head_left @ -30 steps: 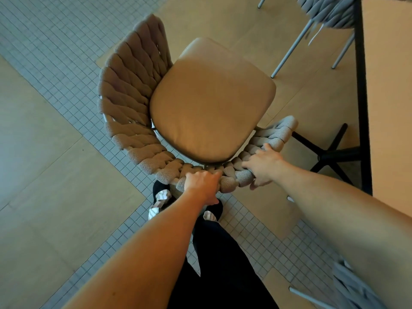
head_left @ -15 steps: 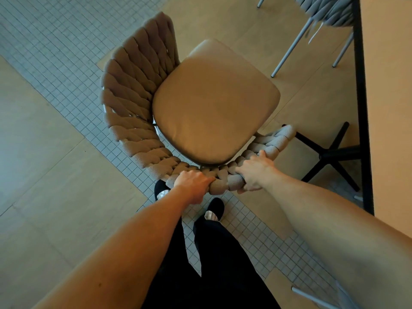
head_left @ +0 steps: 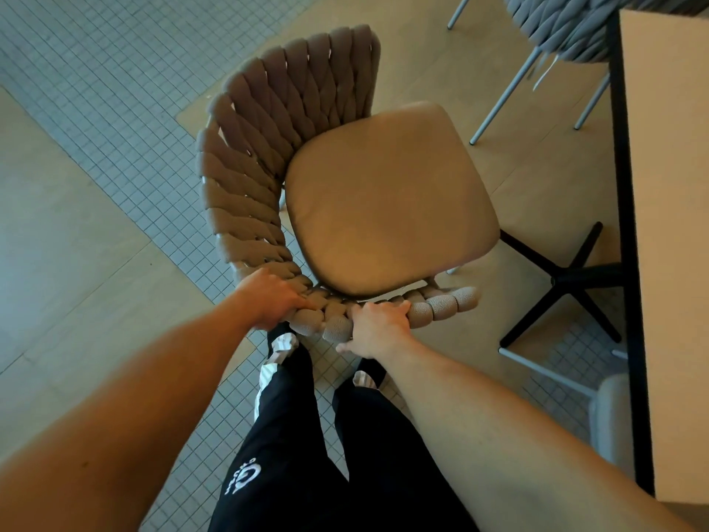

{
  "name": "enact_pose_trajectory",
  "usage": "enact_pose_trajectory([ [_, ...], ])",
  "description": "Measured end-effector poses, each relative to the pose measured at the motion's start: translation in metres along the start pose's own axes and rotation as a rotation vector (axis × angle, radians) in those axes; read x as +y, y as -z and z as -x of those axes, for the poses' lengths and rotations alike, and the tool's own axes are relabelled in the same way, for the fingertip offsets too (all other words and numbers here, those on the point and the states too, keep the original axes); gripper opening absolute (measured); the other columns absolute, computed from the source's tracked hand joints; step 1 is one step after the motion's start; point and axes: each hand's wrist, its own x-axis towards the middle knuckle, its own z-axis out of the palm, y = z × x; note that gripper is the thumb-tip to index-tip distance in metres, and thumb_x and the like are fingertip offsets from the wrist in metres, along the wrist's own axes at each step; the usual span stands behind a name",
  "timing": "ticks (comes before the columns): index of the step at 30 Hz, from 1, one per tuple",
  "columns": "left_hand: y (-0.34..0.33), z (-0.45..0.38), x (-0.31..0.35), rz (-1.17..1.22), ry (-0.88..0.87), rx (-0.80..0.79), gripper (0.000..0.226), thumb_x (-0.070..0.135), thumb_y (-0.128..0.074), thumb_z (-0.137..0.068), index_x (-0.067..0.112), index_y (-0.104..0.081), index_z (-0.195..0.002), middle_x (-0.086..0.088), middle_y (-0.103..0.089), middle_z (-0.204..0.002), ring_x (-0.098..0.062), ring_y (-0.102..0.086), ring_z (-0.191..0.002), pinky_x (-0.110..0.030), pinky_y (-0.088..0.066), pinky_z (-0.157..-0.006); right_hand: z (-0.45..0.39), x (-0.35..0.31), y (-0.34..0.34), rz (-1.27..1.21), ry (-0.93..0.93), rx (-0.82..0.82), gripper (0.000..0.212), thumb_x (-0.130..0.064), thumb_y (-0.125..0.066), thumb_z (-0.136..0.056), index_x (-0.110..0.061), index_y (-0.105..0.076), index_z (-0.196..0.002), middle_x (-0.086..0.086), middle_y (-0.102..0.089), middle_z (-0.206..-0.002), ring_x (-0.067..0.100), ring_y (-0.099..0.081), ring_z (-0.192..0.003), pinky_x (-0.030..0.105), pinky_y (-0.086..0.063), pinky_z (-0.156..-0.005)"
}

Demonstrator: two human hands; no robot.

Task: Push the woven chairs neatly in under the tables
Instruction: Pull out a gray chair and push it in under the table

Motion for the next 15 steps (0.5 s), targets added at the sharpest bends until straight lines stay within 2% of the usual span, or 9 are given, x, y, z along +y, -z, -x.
enact_pose_trajectory([
  [3, 0.003, 0.002, 0.0, -0.038, 0.021, -0.031, 0.059, 0.029, -0.065, -0.093, 0.044, -0.041, -0.145, 0.012, -0.049, -0.143, -0.018, -0.047, -0.133, -0.04, -0.041, -0.108, 0.0, -0.004, 0.0, -0.008, 0.016, 0.019, 0.077, -0.071, -0.064, -0.085, -0.017, -0.051, -0.139, 0.011, -0.059, -0.135, 0.042, -0.051, -0.131, 0.073, -0.022, -0.113],
  [5, 0.003, -0.003, 0.004, 0.011, 0.059, -0.08, 0.066, 0.043, -0.071, -0.086, 0.043, -0.04, -0.145, 0.011, -0.048, -0.144, -0.019, -0.047, -0.133, -0.045, -0.04, -0.108, 0.002, 0.003, 0.002, 0.006, 0.058, 0.016, 0.076, -0.071, -0.063, -0.085, -0.019, -0.05, -0.139, 0.01, -0.06, -0.133, 0.039, -0.052, -0.129, 0.07, -0.026, -0.112],
  [7, 0.003, -0.011, 0.013, 0.108, 0.104, -0.137, 0.085, 0.064, -0.075, -0.074, 0.044, -0.035, -0.147, 0.005, -0.049, -0.141, -0.023, -0.052, -0.128, -0.051, -0.044, -0.104, 0.004, 0.017, 0.004, 0.046, 0.098, 0.016, 0.075, -0.071, -0.064, -0.084, -0.021, -0.05, -0.137, 0.008, -0.062, -0.128, 0.037, -0.056, -0.124, 0.064, -0.031, -0.11],
  [9, 0.003, -0.021, 0.027, 0.198, 0.12, -0.158, 0.095, 0.074, -0.075, -0.067, 0.043, -0.034, -0.147, 0.003, -0.054, -0.138, -0.024, -0.056, -0.123, -0.051, -0.048, -0.101, 0.007, 0.032, 0.004, 0.099, 0.118, 0.029, 0.07, -0.07, -0.066, -0.081, -0.023, -0.051, -0.131, 0.006, -0.064, -0.121, 0.034, -0.059, -0.119, 0.058, -0.036, -0.105],
  [15, 0.021, -0.044, 0.087, 0.487, 0.178, -0.045, 0.092, 0.073, -0.073, -0.071, 0.035, -0.039, -0.148, -0.001, -0.06, -0.134, -0.026, -0.059, -0.12, -0.043, -0.049, -0.099, 0.01, 0.082, 0.011, 0.204, 0.097, 0.037, 0.069, -0.069, -0.071, -0.079, -0.03, -0.05, -0.132, 0.006, -0.064, -0.126, 0.032, -0.057, -0.122, 0.047, -0.042, -0.101],
])
